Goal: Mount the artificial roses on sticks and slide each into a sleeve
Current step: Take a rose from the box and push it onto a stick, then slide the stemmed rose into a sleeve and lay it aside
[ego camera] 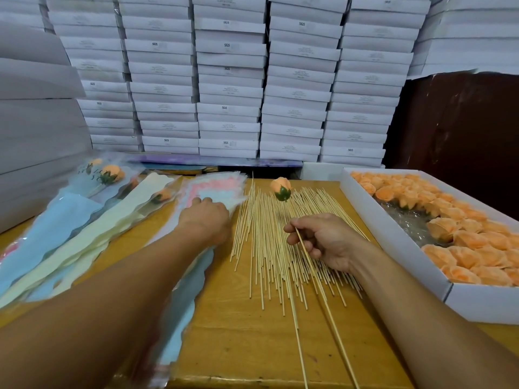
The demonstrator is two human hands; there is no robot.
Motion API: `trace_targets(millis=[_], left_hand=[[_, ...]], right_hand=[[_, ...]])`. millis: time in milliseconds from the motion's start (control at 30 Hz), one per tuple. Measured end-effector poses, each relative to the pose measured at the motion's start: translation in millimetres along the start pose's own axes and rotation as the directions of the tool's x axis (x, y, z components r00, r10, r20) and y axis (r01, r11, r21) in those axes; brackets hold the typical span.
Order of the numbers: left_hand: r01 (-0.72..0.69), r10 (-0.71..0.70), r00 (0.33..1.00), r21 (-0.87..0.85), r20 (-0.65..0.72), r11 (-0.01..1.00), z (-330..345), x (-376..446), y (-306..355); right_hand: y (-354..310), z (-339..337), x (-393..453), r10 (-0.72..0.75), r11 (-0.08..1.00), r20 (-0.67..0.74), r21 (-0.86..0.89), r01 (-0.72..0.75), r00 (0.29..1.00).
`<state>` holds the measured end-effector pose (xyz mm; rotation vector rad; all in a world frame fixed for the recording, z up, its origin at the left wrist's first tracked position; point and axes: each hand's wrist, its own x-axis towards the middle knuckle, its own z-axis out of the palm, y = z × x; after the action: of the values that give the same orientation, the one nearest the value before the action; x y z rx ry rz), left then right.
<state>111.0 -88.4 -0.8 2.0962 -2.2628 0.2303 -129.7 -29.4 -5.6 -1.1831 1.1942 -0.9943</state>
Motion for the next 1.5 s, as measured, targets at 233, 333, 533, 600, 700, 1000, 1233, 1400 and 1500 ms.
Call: trace_targets(millis=[233, 333, 533, 600, 700, 1000, 1233, 1400, 1500], left_hand=[[-0.157, 0.153, 0.986, -0.077, -0.058, 0.984, -29.0, -41.6, 43.4], [-0.219, 0.217, 0.974, -0.037, -0.061, 0.975, -31.8, -64.9, 62.3], [-0.349, 0.36, 0.933, 0.209, -0.018, 0.914, -41.6, -100.0, 90.7], [-0.386, 0.386, 0.922, 0.163, 0.028, 0.908, -45.2, -105.3, 95.0], [-0.448, 0.45, 0.886, -0.042, 0.114, 0.893, -54.1, -105.8, 93.5], [0.12, 0.1, 0.966, -0.756, 0.238, 0.643, -77.3, -56.6, 38.0], [0.485, 0.362, 0.779, -0.858, 0.512, 0.169, -81.0, -53.5, 20.4], [0.476, 0.526, 0.657, -0.838, 0.541, 0.266, -84.1, -53.2, 19.0], [0.527, 0.476, 0.669, -0.816, 0.571, 0.238, -85.2, -48.7, 21.2]], right_hand=[[-2.6, 3.8, -2.0, 0.001, 0.994, 0.026, 0.105, -0.004, 1.0], [-3.7, 5.0, -3.2, -0.009, 0.989, 0.019, 0.145, 0.006, 1.0], [-3.5, 6.1, -4.9, -0.048, 0.993, -0.002, 0.112, 0.048, 0.999], [-2.3, 7.1, -4.9, -0.064, 0.994, -0.037, 0.088, 0.067, 0.997], [-2.4, 5.7, -4.9, -0.061, 0.991, -0.063, 0.112, 0.068, 0.996], [-9.6, 1.3, -6.8, 0.017, 0.91, 0.131, 0.408, -0.07, 0.991], [-11.3, -1.8, -5.3, 0.022, 0.825, 0.235, 0.545, -0.15, 0.972], [-10.2, -3.0, -4.6, 0.038, 0.842, 0.213, 0.519, -0.146, 0.976], [-11.4, -2.6, -6.7, 0.034, 0.841, 0.275, 0.512, -0.176, 0.961]])
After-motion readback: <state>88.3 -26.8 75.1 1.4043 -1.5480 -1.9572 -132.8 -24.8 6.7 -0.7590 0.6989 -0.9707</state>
